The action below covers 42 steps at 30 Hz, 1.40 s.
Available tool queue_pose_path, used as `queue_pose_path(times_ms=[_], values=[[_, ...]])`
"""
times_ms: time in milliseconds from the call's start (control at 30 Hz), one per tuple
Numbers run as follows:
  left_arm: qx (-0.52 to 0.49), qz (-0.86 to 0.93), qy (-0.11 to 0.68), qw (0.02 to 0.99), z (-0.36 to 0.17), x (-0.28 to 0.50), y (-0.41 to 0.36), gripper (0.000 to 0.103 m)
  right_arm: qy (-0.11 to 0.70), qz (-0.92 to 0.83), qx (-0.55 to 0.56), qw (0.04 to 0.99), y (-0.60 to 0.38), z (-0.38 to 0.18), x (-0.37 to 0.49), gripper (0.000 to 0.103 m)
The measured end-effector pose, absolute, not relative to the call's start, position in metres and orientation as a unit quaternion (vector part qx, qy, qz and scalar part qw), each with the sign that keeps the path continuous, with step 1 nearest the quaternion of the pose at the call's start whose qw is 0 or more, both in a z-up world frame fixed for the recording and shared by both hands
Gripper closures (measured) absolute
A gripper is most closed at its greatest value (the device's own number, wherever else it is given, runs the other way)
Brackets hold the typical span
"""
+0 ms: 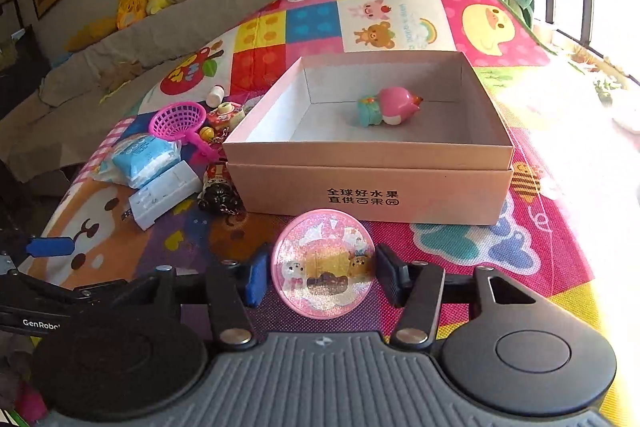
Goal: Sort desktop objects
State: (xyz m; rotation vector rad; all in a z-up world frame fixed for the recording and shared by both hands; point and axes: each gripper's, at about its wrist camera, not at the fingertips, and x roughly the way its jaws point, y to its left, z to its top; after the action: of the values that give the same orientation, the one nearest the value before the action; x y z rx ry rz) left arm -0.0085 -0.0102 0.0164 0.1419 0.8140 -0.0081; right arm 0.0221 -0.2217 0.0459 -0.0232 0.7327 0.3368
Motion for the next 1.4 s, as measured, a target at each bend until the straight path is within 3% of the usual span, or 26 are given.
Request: queue_pose_path(times_ms=[233,433,500,567,667,867,1100,1133,1333,1400], values=[[0.074,-0.029,0.393,0.916,0.014,-0.013,-0.019,0.000,0.340,0.150,-0.152,0.916,-0.188,0.049,0.008,0.049],[0.065,-0.031,0.395,0.916,0.013,-0.012,-0.018,0.000,0.347,0.174,-0.170,0.906,-0.169,0.035,0.006,0.047],[0.061,-0.033,0.397,0.915,0.012,-0.010,-0.016,0.000,0.347,0.174,-0.166,0.907,-0.167,0.032,0.008,0.041],[0.055,-0.038,0.386,0.920,0.014,-0.009,-0.014,0.000,0.342,0.172,-0.160,0.910,-0.167,0.031,0.008,0.025],[0.047,-0.048,0.351,0.934,0.019,0.000,-0.009,0.000,0.332,0.175,-0.148,0.915,-0.175,0.029,0.004,0.015],[0.061,-0.027,0.323,0.944,0.015,0.042,-0.007,0.000,0.342,0.165,-0.105,0.919,-0.197,0.016,-0.002,0.005],[0.051,-0.030,0.349,0.935,0.005,0.076,-0.003,0.000,0.356,0.175,-0.073,0.915,-0.204,0.010,0.003,0.000],[0.051,-0.031,0.348,0.936,0.005,0.076,-0.002,0.002,0.359,0.175,-0.068,0.914,-0.205,0.010,0.004,0.000],[0.053,-0.037,0.340,0.938,0.007,0.065,0.000,0.040,0.359,0.174,-0.069,0.914,-0.203,0.009,0.003,0.000],[0.051,-0.044,0.341,0.938,0.008,0.058,0.002,0.046,0.359,0.174,-0.068,0.914,-0.204,0.009,0.003,0.000]])
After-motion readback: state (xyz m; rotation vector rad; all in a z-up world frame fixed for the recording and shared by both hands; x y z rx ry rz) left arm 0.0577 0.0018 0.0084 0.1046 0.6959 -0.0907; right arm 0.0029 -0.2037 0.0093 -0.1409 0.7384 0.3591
